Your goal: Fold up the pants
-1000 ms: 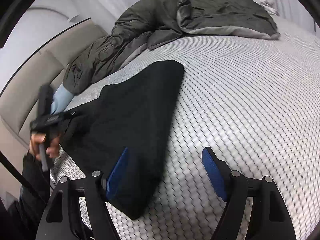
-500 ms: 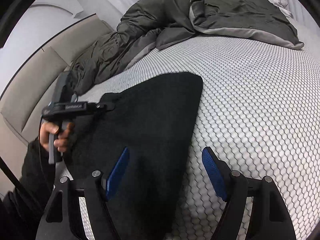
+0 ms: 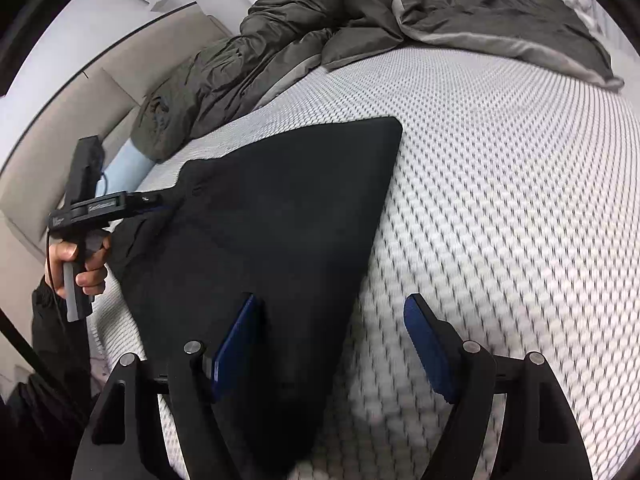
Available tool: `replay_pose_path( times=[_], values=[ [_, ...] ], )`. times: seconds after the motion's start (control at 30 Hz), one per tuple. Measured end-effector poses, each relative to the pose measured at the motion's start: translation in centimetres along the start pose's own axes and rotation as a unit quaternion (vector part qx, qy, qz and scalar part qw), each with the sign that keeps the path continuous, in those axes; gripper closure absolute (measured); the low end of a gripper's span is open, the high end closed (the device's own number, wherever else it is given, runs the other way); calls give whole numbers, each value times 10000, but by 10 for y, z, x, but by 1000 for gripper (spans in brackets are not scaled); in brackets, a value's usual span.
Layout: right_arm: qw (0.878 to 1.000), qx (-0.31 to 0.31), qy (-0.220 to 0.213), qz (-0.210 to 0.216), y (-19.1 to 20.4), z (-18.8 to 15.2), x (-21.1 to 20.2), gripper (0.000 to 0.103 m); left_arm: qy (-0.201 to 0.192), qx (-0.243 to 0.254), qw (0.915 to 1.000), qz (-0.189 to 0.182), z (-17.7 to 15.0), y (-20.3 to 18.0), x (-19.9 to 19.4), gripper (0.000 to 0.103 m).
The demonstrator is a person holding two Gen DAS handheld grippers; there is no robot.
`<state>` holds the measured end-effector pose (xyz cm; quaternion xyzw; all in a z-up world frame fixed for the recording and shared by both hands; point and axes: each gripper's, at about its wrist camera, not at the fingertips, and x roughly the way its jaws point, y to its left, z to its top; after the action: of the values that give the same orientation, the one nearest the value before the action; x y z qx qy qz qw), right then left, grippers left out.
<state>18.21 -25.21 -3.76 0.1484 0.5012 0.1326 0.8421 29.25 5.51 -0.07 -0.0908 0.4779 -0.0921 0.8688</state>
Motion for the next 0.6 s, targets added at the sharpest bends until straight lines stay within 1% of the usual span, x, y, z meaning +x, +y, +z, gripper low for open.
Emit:
replay_pose_path(
  times=[0.03, 0.1, 0.13, 0.23, 0.27, 0.3, 0.33, 0.37, 0.4, 0.43, 0.47, 0.5, 0.57, 0.6],
  values=[
    [9999, 37, 50, 102, -1, -4, -2, 26, -91, 42, 9999, 35, -2, -9, -7, 21],
    [9991, 86, 164, 387, -3, -19, -5, 26, -259, 236, 9993, 99, -20, -32, -23, 21],
    [9987, 75, 170, 472, -1, -23, -6, 26, -336, 394, 9987, 15, -33, -49, -29, 21],
    [9968, -18, 104, 789, 8, -43, -15, 26, -542, 859, 9947, -148, -53, -86, -28, 19],
    [9962, -20, 63, 873, 10, -47, -16, 30, -556, 988, 9934, -153, -56, -96, -22, 19],
    [9944, 70, 7, 1051, 9, -52, -15, 35, -530, 1175, 9916, -120, -63, -107, -14, 19],
    [9933, 151, -1, 1144, 8, -53, -12, 51, -442, 1307, 9904, -79, -68, -116, -4, 19],
    [9918, 365, 36, 1222, 4, -56, -4, 69, -297, 1409, 9896, 3, -72, -121, 6, 19],
    [9909, 512, 75, 1239, 0, -57, 1, 76, -209, 1433, 9894, 76, -75, -123, 14, 19],
    [9900, 601, 72, 1274, -1, -57, 3, 81, -160, 1420, 9896, 186, -77, -123, 20, 19],
    [9892, 607, 64, 1333, -1, -57, 1, 84, -134, 1406, 9896, 280, -78, -123, 25, 19],
    [9891, 574, 28, 1354, 3, -56, -3, 85, -91, 1408, 9894, 341, -79, -122, 29, 19],
    [9885, 403, -88, 1456, 8, -61, -21, 87, -78, 1432, 9892, 302, -81, -120, 33, 18],
    [9898, 236, -102, 1400, 14, -66, -28, 87, -75, 1454, 9889, 296, -82, -119, 34, 18]
  ],
)
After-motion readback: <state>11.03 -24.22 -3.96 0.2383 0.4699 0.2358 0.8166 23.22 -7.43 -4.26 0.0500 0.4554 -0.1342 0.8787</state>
